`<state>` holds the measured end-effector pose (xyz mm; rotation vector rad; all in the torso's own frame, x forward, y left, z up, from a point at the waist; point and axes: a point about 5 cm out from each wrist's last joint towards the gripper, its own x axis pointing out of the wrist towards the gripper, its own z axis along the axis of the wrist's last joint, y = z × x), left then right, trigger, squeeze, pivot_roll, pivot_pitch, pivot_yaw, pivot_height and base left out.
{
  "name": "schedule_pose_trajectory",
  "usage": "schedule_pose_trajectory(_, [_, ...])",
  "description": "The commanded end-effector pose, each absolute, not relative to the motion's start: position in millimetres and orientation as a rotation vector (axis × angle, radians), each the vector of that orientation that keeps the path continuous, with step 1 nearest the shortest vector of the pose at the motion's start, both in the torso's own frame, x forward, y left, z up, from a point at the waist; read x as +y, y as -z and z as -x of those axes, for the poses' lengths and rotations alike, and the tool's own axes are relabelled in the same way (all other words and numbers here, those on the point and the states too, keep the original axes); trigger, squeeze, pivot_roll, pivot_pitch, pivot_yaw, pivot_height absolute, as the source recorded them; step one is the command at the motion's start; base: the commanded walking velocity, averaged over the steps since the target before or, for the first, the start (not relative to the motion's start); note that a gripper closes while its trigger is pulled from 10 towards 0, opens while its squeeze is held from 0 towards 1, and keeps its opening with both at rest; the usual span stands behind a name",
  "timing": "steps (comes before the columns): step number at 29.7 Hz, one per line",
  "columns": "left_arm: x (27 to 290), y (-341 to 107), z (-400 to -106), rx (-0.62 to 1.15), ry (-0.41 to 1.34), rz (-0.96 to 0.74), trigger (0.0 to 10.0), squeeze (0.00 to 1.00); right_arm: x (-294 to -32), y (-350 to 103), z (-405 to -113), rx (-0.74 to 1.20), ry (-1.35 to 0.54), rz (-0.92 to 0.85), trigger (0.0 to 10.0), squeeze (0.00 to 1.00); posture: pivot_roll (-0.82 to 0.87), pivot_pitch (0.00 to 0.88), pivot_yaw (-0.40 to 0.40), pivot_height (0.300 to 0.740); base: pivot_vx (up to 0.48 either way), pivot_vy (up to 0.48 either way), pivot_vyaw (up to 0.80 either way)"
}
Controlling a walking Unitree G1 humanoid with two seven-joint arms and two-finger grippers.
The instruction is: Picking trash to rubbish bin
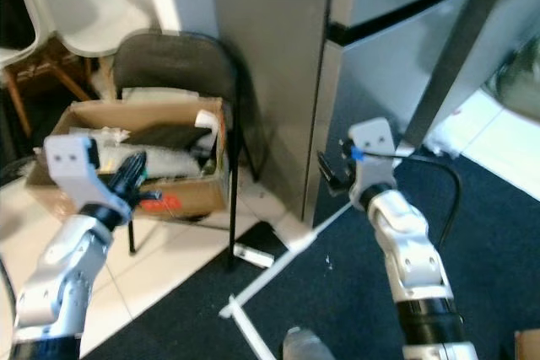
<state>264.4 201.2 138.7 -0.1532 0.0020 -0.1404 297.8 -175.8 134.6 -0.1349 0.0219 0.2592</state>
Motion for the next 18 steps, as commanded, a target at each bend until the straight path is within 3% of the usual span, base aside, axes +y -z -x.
schedule_pose_trajectory(1, [209.8, -136.0, -260.5, 0.009, 0.117, 0.139, 10.0, 0.0, -167.8, -135.8, -296.7, 0.008, -0.285, 0.142, 10.0, 0.0, -0.14, 0.0, 0.035, 0.74, 0.0, 0.0, 0.0])
schedule_pose_trajectory(4, [210.8, -137.5, -259.6, -0.001, 0.112, 0.135, 10.0, 0.0, -166.6, -136.0, -296.0, 0.006, -0.291, 0.142, 10.0, 0.0, -0.13, 0.0, 0.032, 0.74, 0.0, 0.0, 0.0])
schedule_pose_trajectory(18, [213.7, -140.4, -256.0, -0.023, 0.104, 0.153, 10.0, 0.0, -164.2, -136.4, -293.9, 0.004, -0.313, 0.148, 10.0, 0.0, -0.13, 0.0, 0.023, 0.74, 0.367, 0.0, 0.0])
